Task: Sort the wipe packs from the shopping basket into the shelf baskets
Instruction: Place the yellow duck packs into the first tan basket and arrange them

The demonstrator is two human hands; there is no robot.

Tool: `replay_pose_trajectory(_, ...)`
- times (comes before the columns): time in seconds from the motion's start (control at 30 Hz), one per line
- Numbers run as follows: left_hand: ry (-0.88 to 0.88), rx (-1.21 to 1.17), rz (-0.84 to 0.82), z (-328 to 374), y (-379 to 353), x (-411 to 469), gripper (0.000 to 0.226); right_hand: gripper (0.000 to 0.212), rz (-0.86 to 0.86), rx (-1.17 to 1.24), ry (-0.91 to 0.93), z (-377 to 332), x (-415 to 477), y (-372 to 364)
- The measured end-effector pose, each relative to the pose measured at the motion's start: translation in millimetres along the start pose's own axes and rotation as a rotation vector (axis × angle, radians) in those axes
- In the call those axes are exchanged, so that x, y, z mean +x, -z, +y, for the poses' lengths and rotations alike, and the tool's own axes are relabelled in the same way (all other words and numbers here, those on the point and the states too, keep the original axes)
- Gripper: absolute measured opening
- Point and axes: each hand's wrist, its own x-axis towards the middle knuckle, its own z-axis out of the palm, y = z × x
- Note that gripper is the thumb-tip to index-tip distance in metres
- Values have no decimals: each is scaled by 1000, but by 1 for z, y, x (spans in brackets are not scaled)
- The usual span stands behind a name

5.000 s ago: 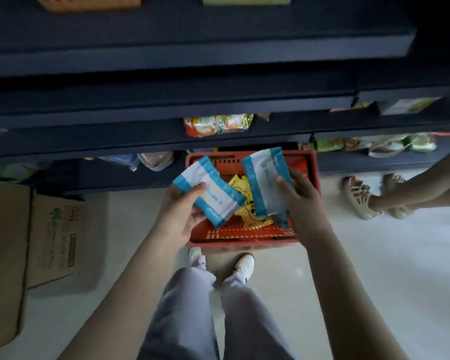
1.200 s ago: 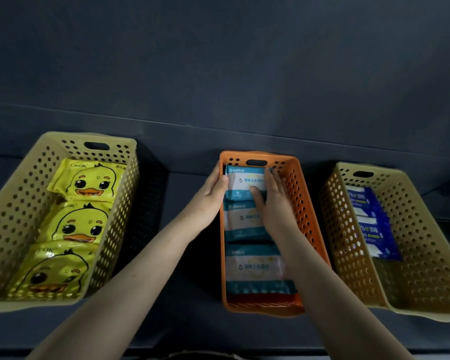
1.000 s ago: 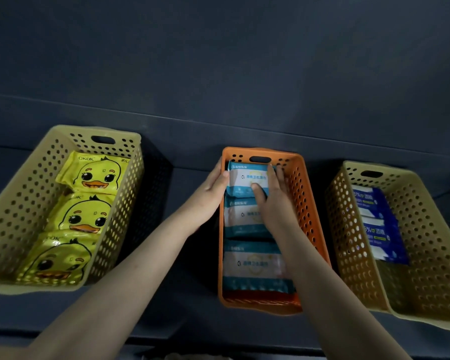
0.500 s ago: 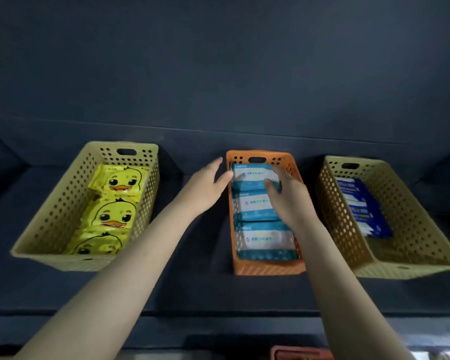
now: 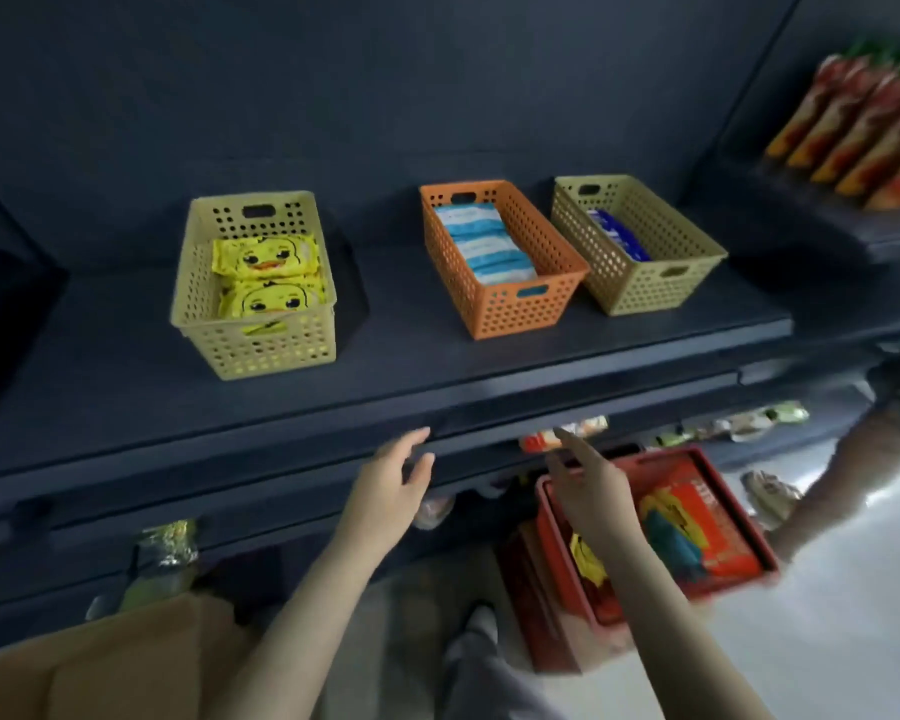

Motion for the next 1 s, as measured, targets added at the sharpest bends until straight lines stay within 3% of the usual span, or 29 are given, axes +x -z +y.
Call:
replay_pose_trajectory(0.27,174,-142,-274,-23,-94,-57,31,39,-105,-13,-366,104,-86,-1)
replay_pose_trajectory(0.47,264,-129,-454,-16,-167,-49,26,40,-100,-6,-494,188,-91,31)
replay_pose_trajectory(0.77,431,-29,-474,15,-324,8,31,37,-236,-35,-553,356,8,86)
replay_pose_trajectory(0.9,517,-17,-489,2,-401,41,30,33,-273,-28,-551,421,64,68)
replay_pose_trajectory(1.0,577,-29,-503,-23,-461,71,36,35,-289,127,-653,462,101,27)
